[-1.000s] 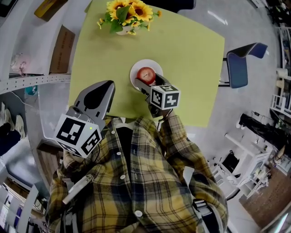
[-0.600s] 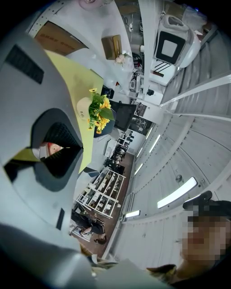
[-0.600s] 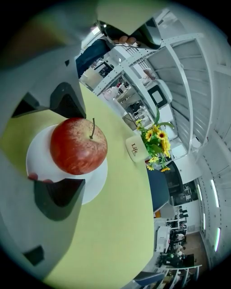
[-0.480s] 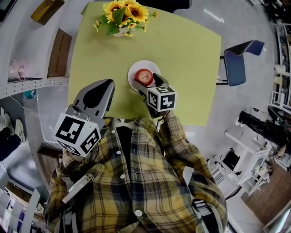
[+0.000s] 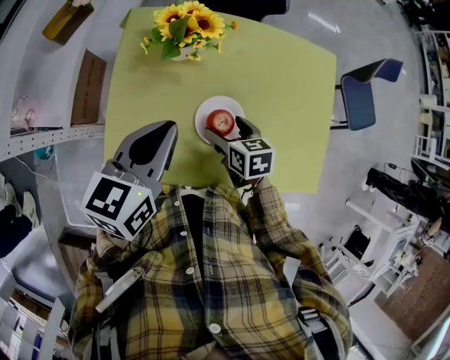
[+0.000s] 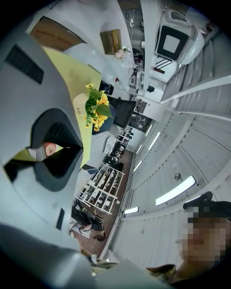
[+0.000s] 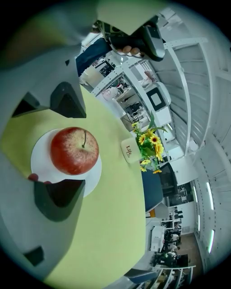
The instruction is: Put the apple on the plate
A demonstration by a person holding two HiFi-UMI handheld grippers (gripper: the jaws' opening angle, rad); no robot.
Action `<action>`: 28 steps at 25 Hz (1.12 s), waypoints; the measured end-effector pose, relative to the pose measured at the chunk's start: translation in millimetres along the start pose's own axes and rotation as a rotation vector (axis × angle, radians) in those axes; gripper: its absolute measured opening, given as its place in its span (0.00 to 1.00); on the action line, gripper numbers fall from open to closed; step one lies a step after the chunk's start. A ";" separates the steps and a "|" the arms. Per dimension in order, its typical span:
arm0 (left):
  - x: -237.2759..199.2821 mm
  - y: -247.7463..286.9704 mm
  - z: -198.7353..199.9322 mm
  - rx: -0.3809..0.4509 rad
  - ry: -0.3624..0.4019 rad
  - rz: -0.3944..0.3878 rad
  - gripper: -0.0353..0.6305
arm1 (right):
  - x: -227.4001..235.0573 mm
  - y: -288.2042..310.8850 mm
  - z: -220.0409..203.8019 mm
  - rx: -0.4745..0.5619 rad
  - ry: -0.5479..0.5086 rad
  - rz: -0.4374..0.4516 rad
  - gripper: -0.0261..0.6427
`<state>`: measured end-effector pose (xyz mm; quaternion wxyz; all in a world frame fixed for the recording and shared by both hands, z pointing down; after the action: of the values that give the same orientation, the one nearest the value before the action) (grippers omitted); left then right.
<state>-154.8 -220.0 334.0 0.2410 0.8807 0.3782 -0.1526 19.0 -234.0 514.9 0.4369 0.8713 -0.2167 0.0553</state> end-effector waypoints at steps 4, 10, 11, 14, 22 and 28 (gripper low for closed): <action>-0.7 2.6 3.8 0.010 0.003 -0.015 0.06 | -9.0 -21.9 10.8 0.049 0.017 0.023 0.63; 0.6 4.3 11.9 0.025 0.009 -0.039 0.07 | -36.5 -69.7 46.7 0.207 0.006 0.099 0.62; 1.2 4.9 13.5 0.030 0.014 -0.046 0.07 | -40.1 -78.5 55.0 0.243 0.005 0.103 0.61; 2.8 6.6 17.6 0.034 0.029 -0.061 0.06 | -49.8 -103.8 78.5 0.351 -0.006 0.101 0.44; 14.7 10.3 27.8 0.048 0.042 -0.088 0.07 | -73.2 -155.1 117.5 0.524 -0.015 0.143 0.17; 21.7 16.3 28.2 0.039 0.044 -0.103 0.07 | -74.7 -176.3 126.9 0.567 -0.067 0.105 0.03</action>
<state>-130.7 -232.1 305.7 0.2071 0.8677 0.4251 -0.1529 15.1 -216.6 285.8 0.1652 0.9476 -0.2515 0.1075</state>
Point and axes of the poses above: the fingertips, and each gripper's own axes: y forward along the fingers, x to its right, z out of its top, the point moved 5 cm from there along -y, backward along the fingers, and after that the axes turned 5 degrees about -z, right-handed, at the moved point
